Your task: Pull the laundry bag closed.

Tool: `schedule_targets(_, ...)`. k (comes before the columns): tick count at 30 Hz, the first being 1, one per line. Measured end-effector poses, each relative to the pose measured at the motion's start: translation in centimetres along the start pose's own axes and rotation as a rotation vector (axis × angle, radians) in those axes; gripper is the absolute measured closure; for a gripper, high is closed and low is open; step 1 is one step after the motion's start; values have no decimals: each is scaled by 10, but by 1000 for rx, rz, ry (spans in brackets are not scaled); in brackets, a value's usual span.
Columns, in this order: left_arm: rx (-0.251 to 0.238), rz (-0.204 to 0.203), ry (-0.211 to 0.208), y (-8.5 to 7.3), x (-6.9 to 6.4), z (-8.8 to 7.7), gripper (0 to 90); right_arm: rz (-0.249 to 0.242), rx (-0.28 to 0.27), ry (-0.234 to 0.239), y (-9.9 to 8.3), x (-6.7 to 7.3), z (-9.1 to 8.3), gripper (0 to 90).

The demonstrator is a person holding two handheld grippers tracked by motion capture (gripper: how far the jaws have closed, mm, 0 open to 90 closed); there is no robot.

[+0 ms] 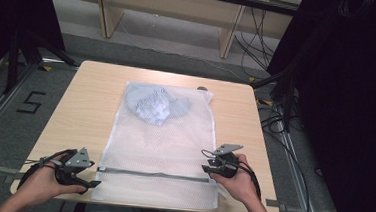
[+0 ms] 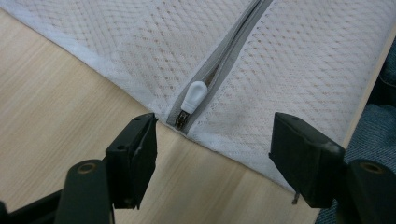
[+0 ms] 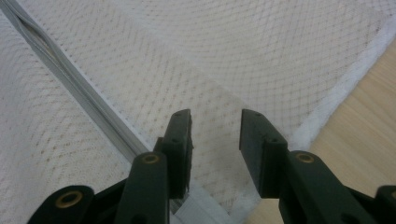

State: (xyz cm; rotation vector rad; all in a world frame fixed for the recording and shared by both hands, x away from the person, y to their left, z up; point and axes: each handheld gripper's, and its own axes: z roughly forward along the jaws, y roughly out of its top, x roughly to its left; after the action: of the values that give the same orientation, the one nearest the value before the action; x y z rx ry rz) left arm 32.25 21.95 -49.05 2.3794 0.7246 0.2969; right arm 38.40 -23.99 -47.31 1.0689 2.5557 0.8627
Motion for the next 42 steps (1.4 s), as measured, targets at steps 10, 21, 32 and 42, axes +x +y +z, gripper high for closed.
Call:
schedule_targets(10,24,16,-2,-2,1,-2,312,-27,-7,-5,3,3,1,643)
schedule_targets(21,18,24,-4,-4,1,1,321,-120,-21,28,21,27,2,662)
schedule_targets(32,47,105,4,8,11,8,362,-180,-6,68,42,51,11,675)
schedule_targets(42,68,134,-36,13,20,15,385,-244,-35,124,58,61,21,671)
